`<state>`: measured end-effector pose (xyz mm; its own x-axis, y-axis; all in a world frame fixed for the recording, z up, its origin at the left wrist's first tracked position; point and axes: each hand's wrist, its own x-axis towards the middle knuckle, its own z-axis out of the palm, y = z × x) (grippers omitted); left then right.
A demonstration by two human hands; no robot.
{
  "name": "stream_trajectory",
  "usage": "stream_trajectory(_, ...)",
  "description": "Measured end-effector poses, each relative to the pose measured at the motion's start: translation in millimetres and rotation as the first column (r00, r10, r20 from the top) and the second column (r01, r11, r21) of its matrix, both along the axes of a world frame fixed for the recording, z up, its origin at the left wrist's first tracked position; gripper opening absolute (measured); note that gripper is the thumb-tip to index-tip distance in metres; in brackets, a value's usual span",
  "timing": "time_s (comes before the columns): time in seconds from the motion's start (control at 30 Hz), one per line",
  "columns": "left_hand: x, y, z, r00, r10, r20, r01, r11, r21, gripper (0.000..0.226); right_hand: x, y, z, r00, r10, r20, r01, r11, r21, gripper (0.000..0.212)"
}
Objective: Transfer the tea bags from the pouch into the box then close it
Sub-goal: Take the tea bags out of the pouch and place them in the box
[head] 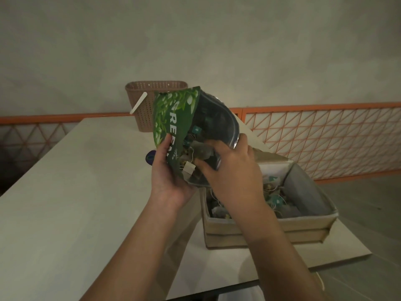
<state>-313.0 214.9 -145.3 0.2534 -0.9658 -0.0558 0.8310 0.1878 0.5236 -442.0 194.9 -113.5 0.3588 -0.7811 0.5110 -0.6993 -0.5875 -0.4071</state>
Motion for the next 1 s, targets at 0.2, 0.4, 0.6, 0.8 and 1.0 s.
stream_trajectory(0.2, 3, 2, 3, 1.0, -0.019, 0.005, 0.019, 1.0, -0.004, 0.066, -3, -4, -14, 0.922, 0.155, 0.354, -0.153, 0.988, -0.034, 0.004)
stream_trajectory(0.4, 7, -1, -4, 1.0, -0.03, -0.005, 0.029, 0.999, -0.03, 0.064, -30, 2, 7, 0.643, 0.207, 0.738, -0.318, 0.948, 0.01, 0.006)
stream_trajectory(0.6, 8, -3, -7, 0.995, -0.077, -0.056, 0.073, 0.995, -0.063, 0.062, -55, -1, 6, 0.637, 0.128, 0.76, -0.339, 0.932, 0.128, 0.017)
stream_trajectory(0.8, 8, -3, -8, 0.995, -0.086, -0.059, 0.082, 0.995, -0.053, 0.063, -61, -6, -8, 0.76, 0.164, 0.629, -0.409, 0.873, 0.265, 0.014)
stream_trajectory(1.0, 9, -5, -9, 0.996, -0.087, -0.037, 0.085, 0.995, -0.058, 0.062, -60, -9, -18, 0.935, 0.145, 0.324, -0.256, 0.907, 0.334, 0.016)
